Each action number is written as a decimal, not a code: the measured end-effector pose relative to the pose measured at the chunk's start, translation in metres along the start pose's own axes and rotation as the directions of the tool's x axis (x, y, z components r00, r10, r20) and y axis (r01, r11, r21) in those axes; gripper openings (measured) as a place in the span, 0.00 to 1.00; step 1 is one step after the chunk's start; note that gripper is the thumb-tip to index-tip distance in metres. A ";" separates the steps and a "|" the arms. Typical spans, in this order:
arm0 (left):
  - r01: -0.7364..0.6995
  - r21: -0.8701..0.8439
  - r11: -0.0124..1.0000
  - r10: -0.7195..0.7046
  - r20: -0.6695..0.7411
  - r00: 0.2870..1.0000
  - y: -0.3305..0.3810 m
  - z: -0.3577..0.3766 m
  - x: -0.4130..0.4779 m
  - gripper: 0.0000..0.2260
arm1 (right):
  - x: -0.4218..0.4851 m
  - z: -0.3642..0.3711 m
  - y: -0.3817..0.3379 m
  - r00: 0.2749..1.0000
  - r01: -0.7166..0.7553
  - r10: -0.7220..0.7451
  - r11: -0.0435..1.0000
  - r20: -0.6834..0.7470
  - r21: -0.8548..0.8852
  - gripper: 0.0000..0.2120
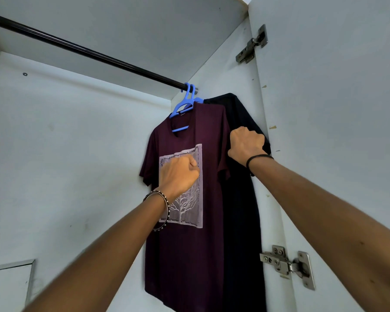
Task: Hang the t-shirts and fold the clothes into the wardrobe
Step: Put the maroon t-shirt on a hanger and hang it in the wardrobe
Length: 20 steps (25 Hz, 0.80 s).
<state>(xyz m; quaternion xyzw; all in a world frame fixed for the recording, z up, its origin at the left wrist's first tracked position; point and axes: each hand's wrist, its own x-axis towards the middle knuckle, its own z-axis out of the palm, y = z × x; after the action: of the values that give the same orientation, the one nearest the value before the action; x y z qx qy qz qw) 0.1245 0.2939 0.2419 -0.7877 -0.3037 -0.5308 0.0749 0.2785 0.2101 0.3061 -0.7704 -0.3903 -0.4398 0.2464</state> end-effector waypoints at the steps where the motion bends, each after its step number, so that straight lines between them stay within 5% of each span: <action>1: 0.004 -0.006 1.000 -0.004 0.009 1.000 0.002 0.000 0.000 0.11 | -0.004 -0.002 -0.002 1.000 -0.012 0.012 1.000 0.018 -0.006 0.07; 5: 0.040 -0.046 0.998 -0.038 0.028 0.999 0.010 0.007 0.001 0.08 | -0.017 0.001 -0.005 0.998 -0.005 0.000 0.996 0.060 0.084 0.01; 10: 0.042 -0.073 0.996 -0.040 0.027 0.999 0.015 0.017 -0.001 0.06 | -0.014 -0.016 0.011 0.985 -0.106 0.161 0.834 -0.056 0.541 0.13; 13: 0.032 -0.075 0.997 -0.029 0.037 0.999 0.016 0.017 -0.002 0.07 | -0.010 -0.031 0.023 0.966 -0.064 0.196 0.809 -0.167 0.584 0.13; 16: 0.031 -0.094 0.995 -0.027 0.047 0.999 0.019 0.019 -0.003 0.09 | -0.013 -0.033 0.028 0.985 -0.031 0.118 0.839 -0.126 0.543 0.09; 20: 0.014 -0.093 0.996 -0.005 0.098 0.995 0.027 0.033 0.002 0.23 | -0.020 -0.019 0.025 0.996 0.008 0.040 0.865 -0.084 0.502 0.07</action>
<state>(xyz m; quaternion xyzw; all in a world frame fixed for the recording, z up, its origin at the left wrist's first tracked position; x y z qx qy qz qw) 0.1662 0.2877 0.2352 -0.8139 -0.2857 -0.5055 0.0203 0.2831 0.1743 0.2974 -0.6623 -0.4730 -0.3562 0.4591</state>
